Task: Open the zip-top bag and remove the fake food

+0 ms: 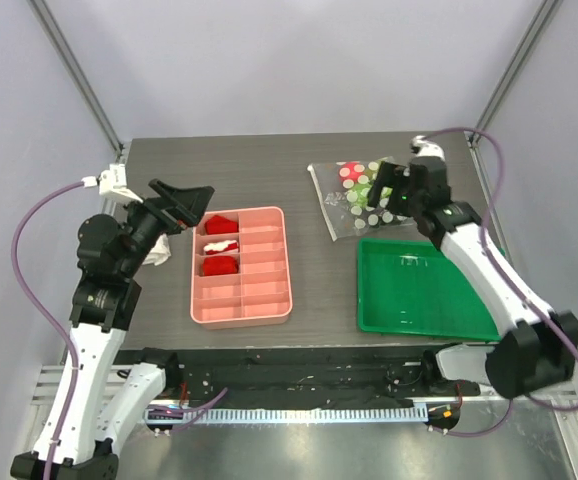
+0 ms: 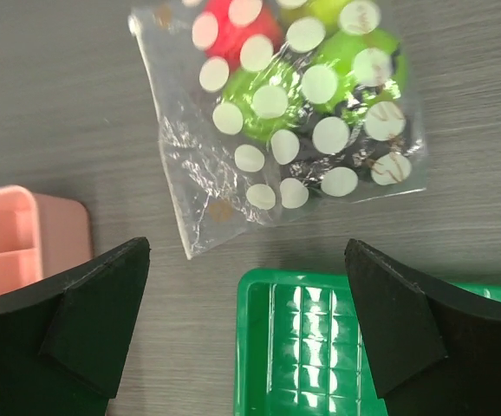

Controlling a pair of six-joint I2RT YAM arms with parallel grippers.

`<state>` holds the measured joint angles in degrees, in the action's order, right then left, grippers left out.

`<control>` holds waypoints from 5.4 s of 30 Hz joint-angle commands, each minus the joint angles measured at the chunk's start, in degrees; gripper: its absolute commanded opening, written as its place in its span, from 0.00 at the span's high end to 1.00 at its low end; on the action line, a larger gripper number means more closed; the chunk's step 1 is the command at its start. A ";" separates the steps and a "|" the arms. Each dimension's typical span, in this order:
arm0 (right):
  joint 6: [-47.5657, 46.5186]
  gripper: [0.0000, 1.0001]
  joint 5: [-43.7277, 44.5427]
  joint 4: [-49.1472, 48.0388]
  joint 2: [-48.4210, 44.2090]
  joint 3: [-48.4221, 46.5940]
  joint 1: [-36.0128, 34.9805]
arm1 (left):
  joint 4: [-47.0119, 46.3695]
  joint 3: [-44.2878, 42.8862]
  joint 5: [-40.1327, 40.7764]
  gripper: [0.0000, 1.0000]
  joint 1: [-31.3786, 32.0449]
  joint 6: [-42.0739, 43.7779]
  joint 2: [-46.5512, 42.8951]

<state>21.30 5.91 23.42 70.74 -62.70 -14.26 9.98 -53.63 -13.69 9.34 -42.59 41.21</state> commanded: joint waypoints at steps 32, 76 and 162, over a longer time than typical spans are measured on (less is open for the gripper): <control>-33.34 0.75 46.21 -9.71 62.77 -42.60 -20.89 | -3.64 -0.69 -19.62 0.07 -0.12 -3.64 16.18; -54.26 0.98 -52.93 33.26 48.70 -58.50 2.57 | -23.07 -38.65 -34.29 0.18 11.05 39.70 74.08; -51.72 0.91 -39.93 30.46 41.23 -59.65 -4.46 | -64.21 -26.80 -46.95 0.95 9.46 14.11 75.25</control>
<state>-32.45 -31.88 55.48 112.92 -118.76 -18.59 -51.81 -79.59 -60.23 18.85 -28.67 117.64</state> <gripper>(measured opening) 0.034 0.112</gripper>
